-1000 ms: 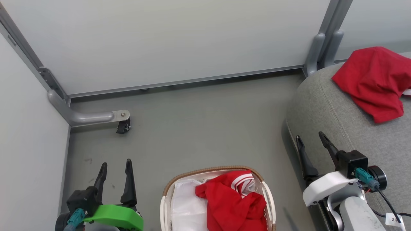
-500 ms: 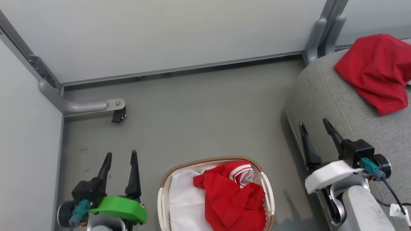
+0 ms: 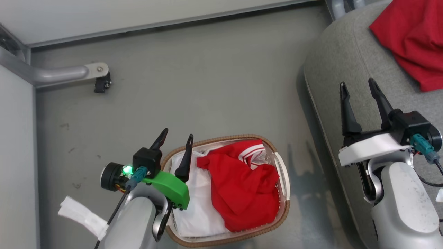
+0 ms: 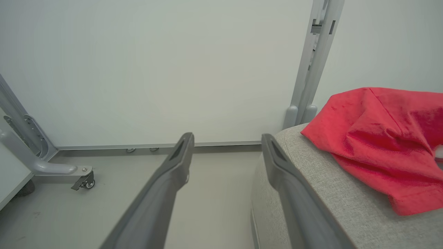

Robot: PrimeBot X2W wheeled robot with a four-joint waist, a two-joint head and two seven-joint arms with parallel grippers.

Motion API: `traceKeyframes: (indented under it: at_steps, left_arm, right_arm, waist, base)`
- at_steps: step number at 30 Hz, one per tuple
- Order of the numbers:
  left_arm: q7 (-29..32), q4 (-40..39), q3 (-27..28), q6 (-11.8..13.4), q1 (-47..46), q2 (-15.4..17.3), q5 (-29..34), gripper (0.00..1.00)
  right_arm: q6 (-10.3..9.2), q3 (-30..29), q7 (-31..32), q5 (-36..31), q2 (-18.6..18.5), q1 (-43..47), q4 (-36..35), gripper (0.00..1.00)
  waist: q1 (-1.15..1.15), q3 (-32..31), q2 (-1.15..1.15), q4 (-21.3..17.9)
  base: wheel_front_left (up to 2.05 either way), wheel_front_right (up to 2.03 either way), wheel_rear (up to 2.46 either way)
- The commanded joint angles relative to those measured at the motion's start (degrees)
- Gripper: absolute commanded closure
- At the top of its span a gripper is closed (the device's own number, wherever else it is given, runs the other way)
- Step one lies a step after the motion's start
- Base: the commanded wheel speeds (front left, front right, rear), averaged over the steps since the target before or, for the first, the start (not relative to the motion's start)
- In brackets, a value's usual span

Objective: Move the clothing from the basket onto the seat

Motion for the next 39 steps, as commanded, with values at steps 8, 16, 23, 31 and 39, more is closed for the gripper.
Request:
traceKeyframes:
  at_steps: [8, 16, 23, 31, 39]
  left_arm:
    - [0.9, 14.8, -8.4, -0.5, -9.3, 0.3, -0.5, 0.0]
    - [2.6, 24.3, -13.9, -0.9, -14.3, 0.3, -3.8, 0.0]
    - [2.1, 30.3, -15.2, 0.0, -18.3, 0.3, -4.4, 0.0]
    - [1.7, 35.8, -15.2, 1.4, -22.6, 1.2, -4.3, 0.0]
    - [0.8, 37.0, -15.6, 1.0, -25.4, 0.9, -4.9, 0.09]
  right_arm:
    - [-0.06, 1.7, -0.1, 2.0, -0.2, -5.1, -2.8, 0.0]
    - [-0.06, 4.0, -0.1, 3.6, -0.2, -7.8, -4.5, 0.0]
    - [-0.06, 6.0, -0.1, 5.3, -0.1, -9.1, -5.4, 0.0]
    - [-0.06, 8.4, -0.1, 7.2, -0.2, -10.4, -6.4, 0.0]
    - [-0.06, 9.3, -0.1, 7.9, -0.2, -11.1, -6.6, 0.0]
  waist:
    - [0.0, 15.3, 0.0, -7.5]
    - [0.0, 21.8, 0.0, -10.5]
    - [0.0, 26.0, 0.0, -12.2]
    - [0.0, 30.2, 0.0, -13.8]
    - [0.0, 31.9, 0.0, -14.5]
  base:
    - [0.0, 0.0, 0.0]
    - [0.0, 0.0, 0.0]
    - [0.0, 0.0, 0.0]
    - [0.0, 0.0, 0.0]
    - [0.0, 0.0, 0.0]
